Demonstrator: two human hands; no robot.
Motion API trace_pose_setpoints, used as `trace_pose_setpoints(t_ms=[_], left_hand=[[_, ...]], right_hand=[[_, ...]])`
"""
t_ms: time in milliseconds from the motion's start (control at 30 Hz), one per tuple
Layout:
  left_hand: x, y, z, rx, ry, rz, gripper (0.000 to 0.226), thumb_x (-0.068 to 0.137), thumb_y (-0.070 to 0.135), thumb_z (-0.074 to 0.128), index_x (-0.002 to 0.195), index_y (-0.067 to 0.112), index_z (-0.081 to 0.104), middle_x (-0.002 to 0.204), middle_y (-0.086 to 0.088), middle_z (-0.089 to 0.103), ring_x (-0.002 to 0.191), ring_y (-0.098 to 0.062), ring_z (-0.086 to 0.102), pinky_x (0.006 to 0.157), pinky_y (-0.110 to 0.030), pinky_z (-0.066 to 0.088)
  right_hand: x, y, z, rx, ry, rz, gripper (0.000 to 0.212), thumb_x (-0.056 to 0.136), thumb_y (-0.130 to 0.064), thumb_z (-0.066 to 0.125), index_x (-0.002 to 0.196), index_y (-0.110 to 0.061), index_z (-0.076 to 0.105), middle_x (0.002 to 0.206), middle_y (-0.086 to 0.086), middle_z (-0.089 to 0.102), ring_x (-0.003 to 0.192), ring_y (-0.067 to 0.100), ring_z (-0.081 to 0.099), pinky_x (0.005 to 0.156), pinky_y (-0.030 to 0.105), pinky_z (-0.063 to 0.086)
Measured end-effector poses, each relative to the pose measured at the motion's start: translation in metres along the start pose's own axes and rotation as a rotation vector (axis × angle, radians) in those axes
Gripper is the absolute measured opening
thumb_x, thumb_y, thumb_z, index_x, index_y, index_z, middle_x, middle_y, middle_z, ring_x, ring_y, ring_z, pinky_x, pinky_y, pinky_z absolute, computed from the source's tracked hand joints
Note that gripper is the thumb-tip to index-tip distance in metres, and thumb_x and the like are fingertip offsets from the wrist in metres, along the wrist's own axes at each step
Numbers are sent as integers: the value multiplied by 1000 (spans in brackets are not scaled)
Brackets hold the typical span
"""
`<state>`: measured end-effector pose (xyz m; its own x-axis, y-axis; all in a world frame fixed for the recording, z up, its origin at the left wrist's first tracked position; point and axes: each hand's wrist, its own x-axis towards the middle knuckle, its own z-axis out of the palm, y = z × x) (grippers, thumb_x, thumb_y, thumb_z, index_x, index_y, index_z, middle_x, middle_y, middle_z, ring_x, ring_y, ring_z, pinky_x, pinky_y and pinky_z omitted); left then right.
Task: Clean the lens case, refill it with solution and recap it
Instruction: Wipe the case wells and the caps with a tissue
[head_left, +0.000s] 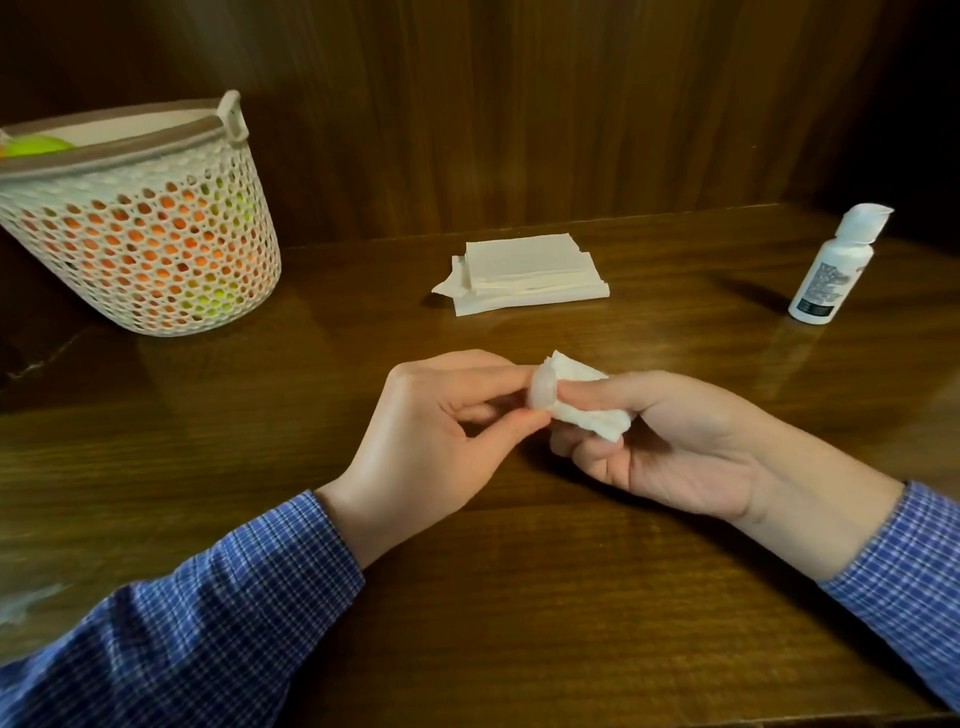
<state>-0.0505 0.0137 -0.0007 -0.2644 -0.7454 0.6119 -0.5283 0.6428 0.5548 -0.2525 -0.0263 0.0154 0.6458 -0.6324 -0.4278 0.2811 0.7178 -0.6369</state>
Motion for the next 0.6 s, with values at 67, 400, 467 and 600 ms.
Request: trace_pose_setpoints(t_ms=[67, 400, 467, 600], left_hand=[[2, 0, -1, 85, 14, 95, 27, 91, 8, 76, 118, 6, 76, 112, -3, 77, 102, -11, 73, 80, -26, 63], [-2, 0, -2, -35, 51, 7, 26, 90, 14, 76, 116, 11, 77, 110, 1, 78, 101, -10, 75, 83, -21, 61], [0, 1, -3, -397, 2, -300, 23, 87, 25, 76, 109, 17, 80, 103, -1, 80, 96, -15, 77, 81, -25, 62], [6, -1, -6, -1043, -158, -741, 29, 84, 32, 73, 104, 12, 82, 91, -5, 76, 82, -12, 72, 73, -22, 59]], right_hand=[[0, -1, -1, 90, -44, 34, 56, 87, 4, 72, 138, -9, 54, 91, 16, 61, 62, 13, 56, 42, 18, 50], [-7, -9, 2, 99, -52, 5, 58, 79, 0, 76, 132, -9, 56, 89, 14, 60, 60, 12, 53, 44, 19, 49], [-12, -15, 4, -53, 73, -164, 60, 73, -4, 83, 128, -7, 61, 97, 14, 63, 59, 12, 60, 45, 21, 49], [-22, -17, 4, -557, 175, -557, 29, 73, -28, 78, 100, -19, 82, 88, -7, 74, 71, 7, 72, 57, 18, 53]])
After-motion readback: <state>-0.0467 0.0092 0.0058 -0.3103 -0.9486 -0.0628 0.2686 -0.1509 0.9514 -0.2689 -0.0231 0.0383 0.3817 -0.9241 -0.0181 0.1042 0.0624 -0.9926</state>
